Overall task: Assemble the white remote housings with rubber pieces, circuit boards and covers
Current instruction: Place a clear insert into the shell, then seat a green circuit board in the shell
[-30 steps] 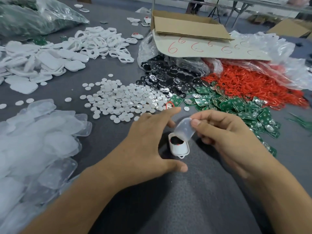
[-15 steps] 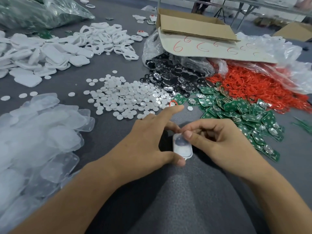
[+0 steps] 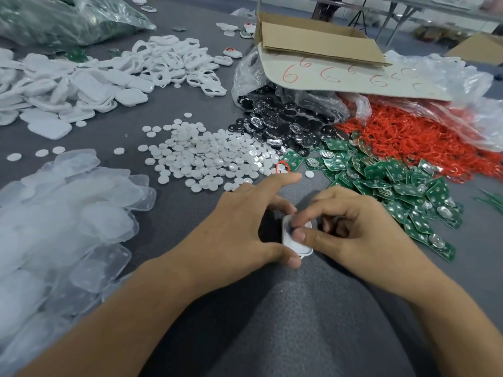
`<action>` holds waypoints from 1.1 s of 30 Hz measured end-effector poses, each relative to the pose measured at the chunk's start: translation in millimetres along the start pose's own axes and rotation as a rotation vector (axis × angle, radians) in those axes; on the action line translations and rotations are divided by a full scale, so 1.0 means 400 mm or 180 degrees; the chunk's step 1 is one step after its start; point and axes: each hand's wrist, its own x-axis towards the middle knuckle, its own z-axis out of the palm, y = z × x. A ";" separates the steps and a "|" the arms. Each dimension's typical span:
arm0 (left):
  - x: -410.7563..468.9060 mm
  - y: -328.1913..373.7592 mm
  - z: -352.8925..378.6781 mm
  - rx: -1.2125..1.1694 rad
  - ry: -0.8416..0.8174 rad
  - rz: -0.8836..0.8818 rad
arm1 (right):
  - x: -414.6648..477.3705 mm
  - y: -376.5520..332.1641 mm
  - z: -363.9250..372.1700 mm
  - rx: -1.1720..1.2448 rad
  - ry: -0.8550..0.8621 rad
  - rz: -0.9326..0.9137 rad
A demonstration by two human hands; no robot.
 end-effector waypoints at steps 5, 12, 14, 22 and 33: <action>0.001 0.000 0.001 -0.0015 -0.0045 -0.0006 | -0.005 0.000 -0.001 -0.0147 -0.0148 -0.0045; -0.002 0.002 -0.003 0.0045 0.0013 0.0061 | -0.002 0.008 -0.001 -0.0230 0.0124 -0.0101; -0.003 0.003 -0.003 0.0067 0.0022 0.0072 | -0.006 0.005 0.000 -0.0186 0.0034 -0.0091; -0.009 0.010 -0.006 0.0330 0.0008 0.0199 | -0.004 0.047 -0.085 -0.1564 0.1596 0.0907; -0.009 0.007 -0.010 0.0492 0.0125 0.0372 | -0.011 0.072 -0.087 -0.1538 0.2117 0.0844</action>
